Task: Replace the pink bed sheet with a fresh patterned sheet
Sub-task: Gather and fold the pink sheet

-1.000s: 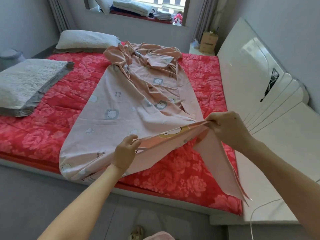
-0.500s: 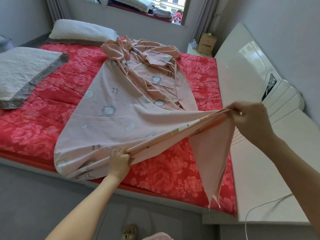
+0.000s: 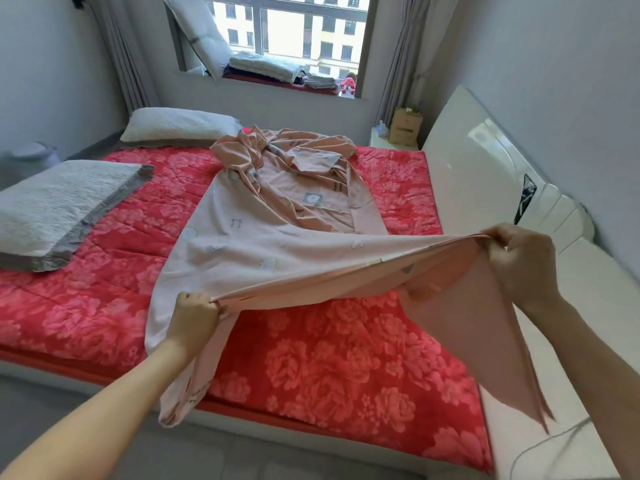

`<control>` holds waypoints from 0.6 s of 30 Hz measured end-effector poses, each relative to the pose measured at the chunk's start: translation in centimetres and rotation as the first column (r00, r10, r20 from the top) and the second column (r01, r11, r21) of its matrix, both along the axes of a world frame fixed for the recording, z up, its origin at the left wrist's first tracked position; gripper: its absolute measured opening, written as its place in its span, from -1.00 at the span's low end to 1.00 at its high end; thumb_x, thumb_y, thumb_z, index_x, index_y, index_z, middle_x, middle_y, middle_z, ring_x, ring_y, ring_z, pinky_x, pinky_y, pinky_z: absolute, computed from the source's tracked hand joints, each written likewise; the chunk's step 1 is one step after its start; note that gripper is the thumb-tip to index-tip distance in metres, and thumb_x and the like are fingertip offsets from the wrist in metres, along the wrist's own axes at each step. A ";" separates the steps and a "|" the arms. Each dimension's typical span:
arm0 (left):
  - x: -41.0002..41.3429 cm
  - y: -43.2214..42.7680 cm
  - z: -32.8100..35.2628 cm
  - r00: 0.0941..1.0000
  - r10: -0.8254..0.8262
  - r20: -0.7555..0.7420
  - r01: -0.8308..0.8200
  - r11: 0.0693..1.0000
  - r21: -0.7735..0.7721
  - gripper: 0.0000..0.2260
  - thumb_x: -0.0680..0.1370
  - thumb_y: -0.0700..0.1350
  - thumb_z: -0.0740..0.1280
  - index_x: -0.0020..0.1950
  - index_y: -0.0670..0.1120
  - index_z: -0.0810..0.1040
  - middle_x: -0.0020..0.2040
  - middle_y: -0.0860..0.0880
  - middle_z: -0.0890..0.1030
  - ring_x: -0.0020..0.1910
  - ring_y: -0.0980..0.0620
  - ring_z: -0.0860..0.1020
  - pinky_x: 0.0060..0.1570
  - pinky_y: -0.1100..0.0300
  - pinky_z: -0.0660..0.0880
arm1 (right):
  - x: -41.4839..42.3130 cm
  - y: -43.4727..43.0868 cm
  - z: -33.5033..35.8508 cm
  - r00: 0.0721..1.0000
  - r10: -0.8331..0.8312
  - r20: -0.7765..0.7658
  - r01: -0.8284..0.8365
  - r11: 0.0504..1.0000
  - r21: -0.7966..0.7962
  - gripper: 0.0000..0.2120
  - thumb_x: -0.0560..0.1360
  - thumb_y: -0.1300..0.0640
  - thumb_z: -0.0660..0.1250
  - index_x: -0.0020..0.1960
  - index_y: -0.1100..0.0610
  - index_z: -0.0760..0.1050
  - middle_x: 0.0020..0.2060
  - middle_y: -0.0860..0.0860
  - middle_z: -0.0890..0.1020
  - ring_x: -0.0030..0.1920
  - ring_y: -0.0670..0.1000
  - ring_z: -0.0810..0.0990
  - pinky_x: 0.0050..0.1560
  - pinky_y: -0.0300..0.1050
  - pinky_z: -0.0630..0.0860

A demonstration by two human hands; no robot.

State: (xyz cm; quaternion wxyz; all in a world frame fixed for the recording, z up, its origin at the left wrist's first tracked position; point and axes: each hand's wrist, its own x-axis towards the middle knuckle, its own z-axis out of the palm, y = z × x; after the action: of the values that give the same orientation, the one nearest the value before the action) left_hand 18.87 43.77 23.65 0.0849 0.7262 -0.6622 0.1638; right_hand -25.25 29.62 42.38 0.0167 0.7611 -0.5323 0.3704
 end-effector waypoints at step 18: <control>15.0 8.0 1.1 0.420 0.665 -0.617 -0.795 0.598 0.104 -0.85 0.45 -0.33 0.34 -0.04 -0.40 0.54 -0.15 -0.47 0.54 -0.13 -0.42 0.53 -0.13 -0.15 0.44 | 3.1 -0.9 -3.4 0.985 -0.156 0.068 0.158 0.987 -0.024 -0.81 0.45 0.25 0.28 -0.07 0.32 0.62 -0.20 0.28 0.66 -0.14 0.26 0.63 -0.14 -0.04 0.45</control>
State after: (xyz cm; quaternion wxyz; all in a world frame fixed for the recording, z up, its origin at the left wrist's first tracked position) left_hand 33.90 51.80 24.77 0.2830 0.9393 -0.1934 0.0128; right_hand -22.11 28.74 39.01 0.0394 0.7039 -0.5853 0.4005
